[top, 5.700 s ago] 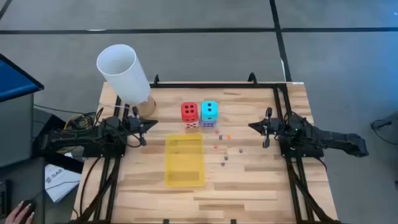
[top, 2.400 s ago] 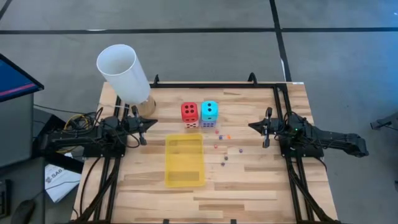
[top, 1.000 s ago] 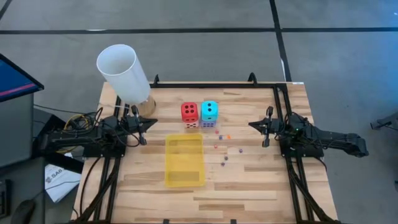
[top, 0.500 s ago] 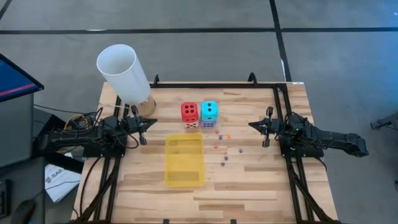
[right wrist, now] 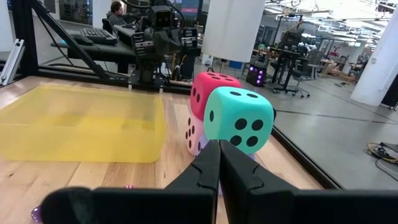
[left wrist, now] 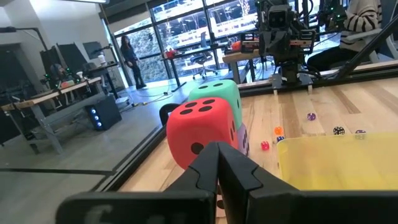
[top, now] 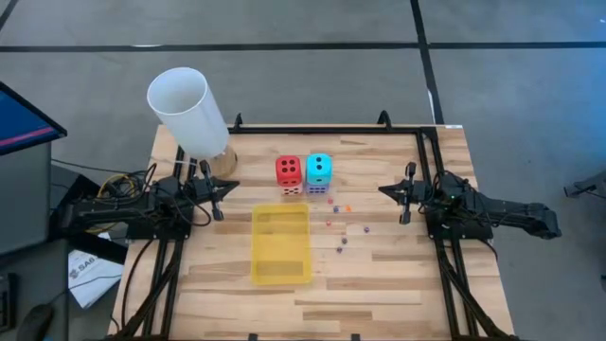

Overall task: Pick & Place Dice
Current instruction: Put the red die into the yellow bin

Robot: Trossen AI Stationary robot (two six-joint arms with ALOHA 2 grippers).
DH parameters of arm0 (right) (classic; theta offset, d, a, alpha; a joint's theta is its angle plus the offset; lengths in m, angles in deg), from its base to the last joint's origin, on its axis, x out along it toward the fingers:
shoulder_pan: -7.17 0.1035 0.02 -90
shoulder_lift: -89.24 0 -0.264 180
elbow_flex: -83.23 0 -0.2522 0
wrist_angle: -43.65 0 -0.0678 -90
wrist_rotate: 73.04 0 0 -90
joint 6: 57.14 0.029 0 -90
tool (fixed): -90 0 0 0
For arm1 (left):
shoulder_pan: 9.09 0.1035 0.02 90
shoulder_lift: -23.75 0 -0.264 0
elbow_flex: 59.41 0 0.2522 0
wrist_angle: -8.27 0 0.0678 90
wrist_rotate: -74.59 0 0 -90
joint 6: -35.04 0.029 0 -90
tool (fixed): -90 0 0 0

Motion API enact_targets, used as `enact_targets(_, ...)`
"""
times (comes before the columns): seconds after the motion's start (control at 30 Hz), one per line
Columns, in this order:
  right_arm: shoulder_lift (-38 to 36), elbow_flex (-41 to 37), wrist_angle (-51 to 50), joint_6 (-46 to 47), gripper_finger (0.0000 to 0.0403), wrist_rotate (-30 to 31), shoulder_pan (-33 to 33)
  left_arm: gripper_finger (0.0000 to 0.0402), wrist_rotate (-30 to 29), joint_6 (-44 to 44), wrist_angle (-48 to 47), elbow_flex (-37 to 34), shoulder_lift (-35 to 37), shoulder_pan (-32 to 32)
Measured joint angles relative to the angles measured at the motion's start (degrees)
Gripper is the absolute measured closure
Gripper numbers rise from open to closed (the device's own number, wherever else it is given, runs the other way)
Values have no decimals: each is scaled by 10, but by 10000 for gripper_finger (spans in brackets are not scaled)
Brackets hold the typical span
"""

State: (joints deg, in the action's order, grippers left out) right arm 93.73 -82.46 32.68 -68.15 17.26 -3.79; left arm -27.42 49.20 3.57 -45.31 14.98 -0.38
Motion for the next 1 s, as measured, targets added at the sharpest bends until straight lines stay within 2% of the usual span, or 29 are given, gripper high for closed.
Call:
enact_targets(0.27, 0, 0, -1, 0, 400, -1, 0, 402, 0, 0, 0, 0, 0, 0)
enact_targets(0.5, 0, 0, -7, 40, 400, -3, 0, 402, 0, 0, 0, 0, 0, 0)
enact_targets(1.0, 0, 0, -6, 40, 400, -3, 0, 402, 1, 0, 0, 0, 0, 0)
